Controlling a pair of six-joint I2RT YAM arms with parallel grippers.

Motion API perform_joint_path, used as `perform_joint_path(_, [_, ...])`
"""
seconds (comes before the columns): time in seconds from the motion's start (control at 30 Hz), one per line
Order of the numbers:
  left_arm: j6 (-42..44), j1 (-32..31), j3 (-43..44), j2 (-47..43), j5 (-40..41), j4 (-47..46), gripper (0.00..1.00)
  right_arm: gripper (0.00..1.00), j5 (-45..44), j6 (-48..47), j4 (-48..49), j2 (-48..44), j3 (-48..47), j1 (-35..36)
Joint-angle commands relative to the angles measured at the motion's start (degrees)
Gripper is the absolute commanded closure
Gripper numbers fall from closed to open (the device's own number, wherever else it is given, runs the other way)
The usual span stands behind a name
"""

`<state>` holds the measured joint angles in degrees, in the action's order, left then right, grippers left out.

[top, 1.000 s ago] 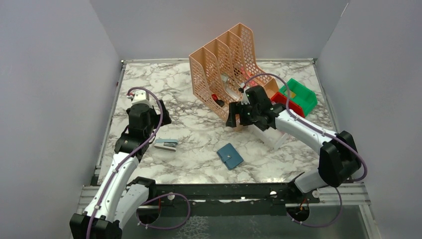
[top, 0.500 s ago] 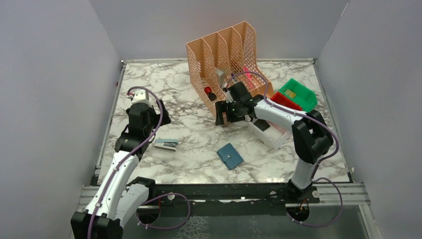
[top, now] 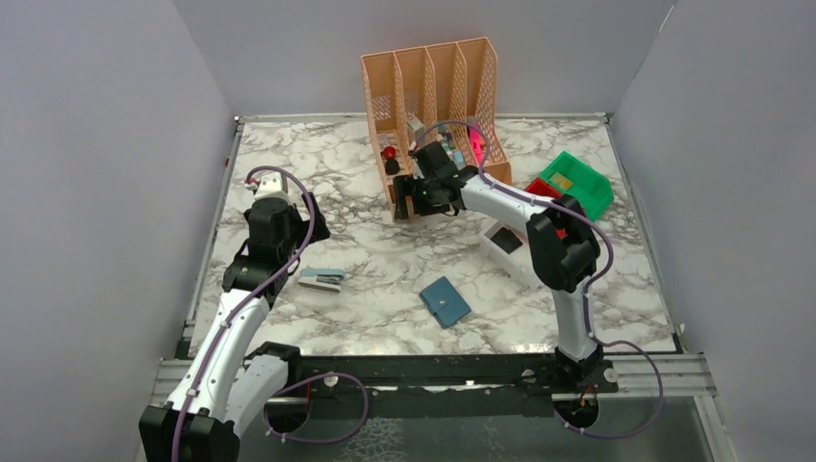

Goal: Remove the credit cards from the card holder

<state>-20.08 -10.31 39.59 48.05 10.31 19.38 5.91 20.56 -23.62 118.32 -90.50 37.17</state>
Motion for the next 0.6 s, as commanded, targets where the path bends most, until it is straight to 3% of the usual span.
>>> perform_joint_path(0.0, [0.6, 0.6, 0.2, 0.1, -1.8, -1.1, 0.01, 0.14, -8.6, 1.1, 2.6, 4.9, -7.6, -0.1])
perform_joint_path(0.13, [0.6, 0.6, 0.2, 0.2, -2.0, -1.1, 0.01, 0.15, -11.6, 1.8, 2.0, 6.9, -11.5, -0.1])
perform_joint_path(0.37, [0.5, 0.8, 0.2, 0.7, -2.3, -1.1, 0.01, 0.15, -3.7, 0.2, 0.5, 4.6, -11.1, 0.2])
perform_joint_path(0.57, [-0.1, 1.2, 1.0, 1.1, -1.1, -0.2, 0.01, 0.16, 9.9, -1.0, 10.0, -7.5, 5.2, 3.1])
